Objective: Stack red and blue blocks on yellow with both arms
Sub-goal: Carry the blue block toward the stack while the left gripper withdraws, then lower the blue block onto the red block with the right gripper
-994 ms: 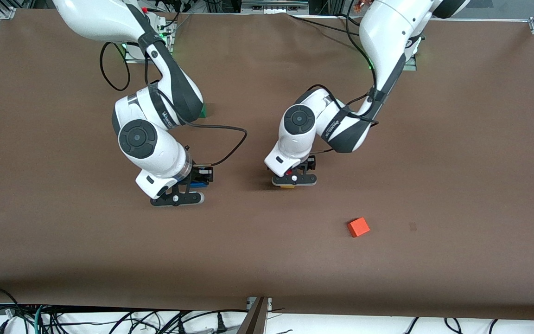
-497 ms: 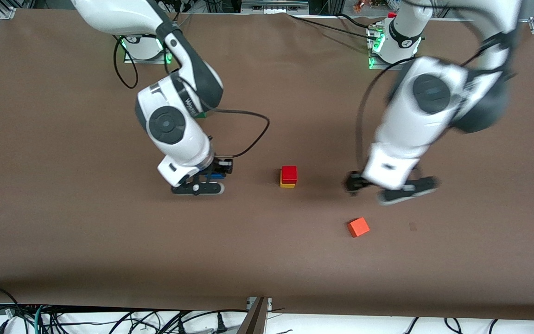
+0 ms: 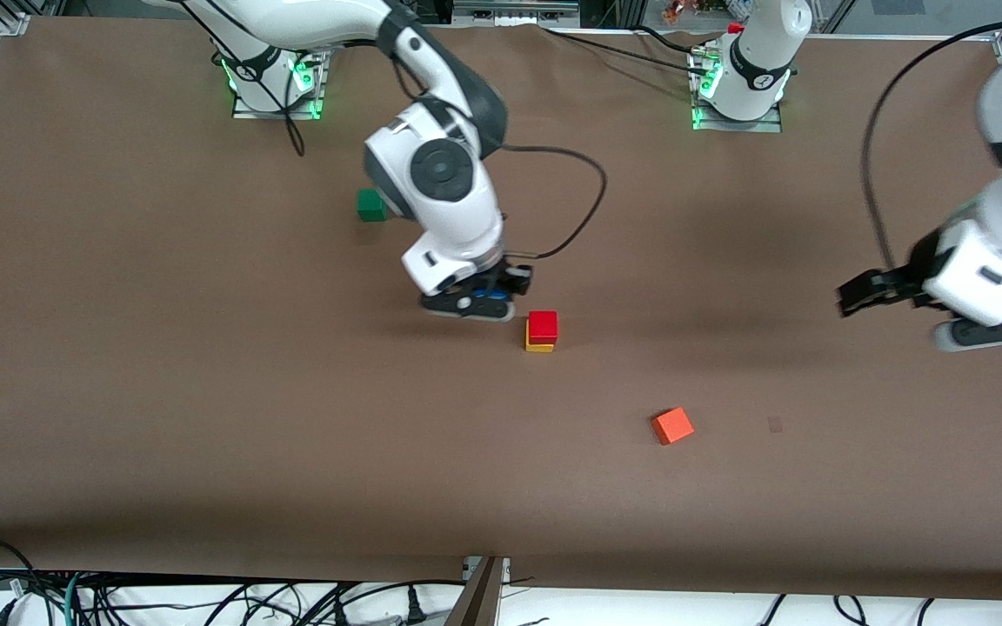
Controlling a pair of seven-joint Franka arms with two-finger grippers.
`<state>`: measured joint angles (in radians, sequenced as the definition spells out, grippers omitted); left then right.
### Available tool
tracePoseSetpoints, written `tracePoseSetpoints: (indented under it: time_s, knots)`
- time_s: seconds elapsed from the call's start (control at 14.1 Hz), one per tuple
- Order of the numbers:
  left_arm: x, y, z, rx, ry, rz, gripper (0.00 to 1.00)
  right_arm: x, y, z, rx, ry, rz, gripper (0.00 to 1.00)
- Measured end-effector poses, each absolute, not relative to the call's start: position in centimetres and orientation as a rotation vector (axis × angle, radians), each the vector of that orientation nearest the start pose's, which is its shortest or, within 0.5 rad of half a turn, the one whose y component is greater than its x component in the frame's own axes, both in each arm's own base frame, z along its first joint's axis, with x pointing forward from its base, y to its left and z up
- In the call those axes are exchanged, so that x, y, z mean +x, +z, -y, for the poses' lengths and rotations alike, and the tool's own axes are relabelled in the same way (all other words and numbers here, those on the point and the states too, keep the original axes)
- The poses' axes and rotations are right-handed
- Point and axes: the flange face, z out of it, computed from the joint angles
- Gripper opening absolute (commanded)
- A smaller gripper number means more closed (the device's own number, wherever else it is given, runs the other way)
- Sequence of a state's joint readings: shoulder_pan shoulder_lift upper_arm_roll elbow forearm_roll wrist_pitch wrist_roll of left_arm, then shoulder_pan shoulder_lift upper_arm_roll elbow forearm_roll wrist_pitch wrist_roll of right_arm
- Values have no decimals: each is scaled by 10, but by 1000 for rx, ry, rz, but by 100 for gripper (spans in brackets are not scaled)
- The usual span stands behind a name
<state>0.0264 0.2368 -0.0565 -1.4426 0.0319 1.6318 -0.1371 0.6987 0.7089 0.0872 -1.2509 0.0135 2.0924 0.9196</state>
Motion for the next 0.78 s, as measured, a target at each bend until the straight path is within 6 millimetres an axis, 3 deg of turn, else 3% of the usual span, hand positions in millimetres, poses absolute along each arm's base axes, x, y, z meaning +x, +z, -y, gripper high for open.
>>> tracePoseSetpoints:
  time_s: [0.14, 0.43, 0.78]
  knots:
    - [622, 545, -4, -3111, 147, 123, 100, 543, 351, -544, -2954, -117, -232, 12]
    - [623, 538, 11, -3113, 170, 75, 100, 550, 334, -553, -2965, -253, -162, 12]
    - [627, 531, 8, -3113, 182, 75, 100, 548, 317, -575, -2976, -363, -65, 12]
